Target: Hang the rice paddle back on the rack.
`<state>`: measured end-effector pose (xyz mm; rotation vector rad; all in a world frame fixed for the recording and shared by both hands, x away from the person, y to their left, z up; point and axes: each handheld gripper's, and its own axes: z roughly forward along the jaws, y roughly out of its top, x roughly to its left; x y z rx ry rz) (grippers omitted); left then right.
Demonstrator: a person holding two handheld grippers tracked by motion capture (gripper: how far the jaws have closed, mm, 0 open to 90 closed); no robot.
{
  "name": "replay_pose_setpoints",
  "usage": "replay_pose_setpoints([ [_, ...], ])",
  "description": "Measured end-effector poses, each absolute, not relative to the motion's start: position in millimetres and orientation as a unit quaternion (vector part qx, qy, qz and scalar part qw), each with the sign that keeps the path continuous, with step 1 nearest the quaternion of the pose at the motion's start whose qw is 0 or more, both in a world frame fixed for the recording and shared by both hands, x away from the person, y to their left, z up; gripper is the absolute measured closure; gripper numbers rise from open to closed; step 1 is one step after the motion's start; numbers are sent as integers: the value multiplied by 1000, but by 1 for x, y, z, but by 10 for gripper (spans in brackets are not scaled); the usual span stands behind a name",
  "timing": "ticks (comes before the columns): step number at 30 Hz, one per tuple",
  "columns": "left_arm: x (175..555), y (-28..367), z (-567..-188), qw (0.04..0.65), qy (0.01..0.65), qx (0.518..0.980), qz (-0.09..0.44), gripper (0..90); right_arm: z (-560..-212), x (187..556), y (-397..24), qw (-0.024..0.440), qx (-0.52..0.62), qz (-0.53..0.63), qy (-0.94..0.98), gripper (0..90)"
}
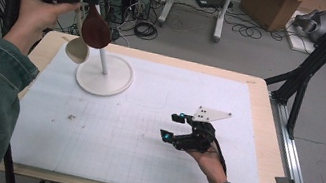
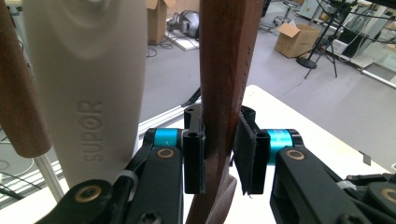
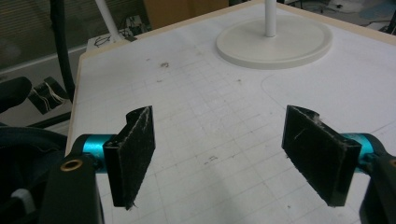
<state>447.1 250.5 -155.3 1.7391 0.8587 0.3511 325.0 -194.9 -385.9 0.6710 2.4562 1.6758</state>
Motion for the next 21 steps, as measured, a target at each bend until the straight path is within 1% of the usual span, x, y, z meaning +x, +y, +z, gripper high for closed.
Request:
replay_pose_setpoints([
  [21, 422, 257, -156, 532, 352, 743, 201, 656, -379, 326, -198, 57, 222, 556, 799, 251],
])
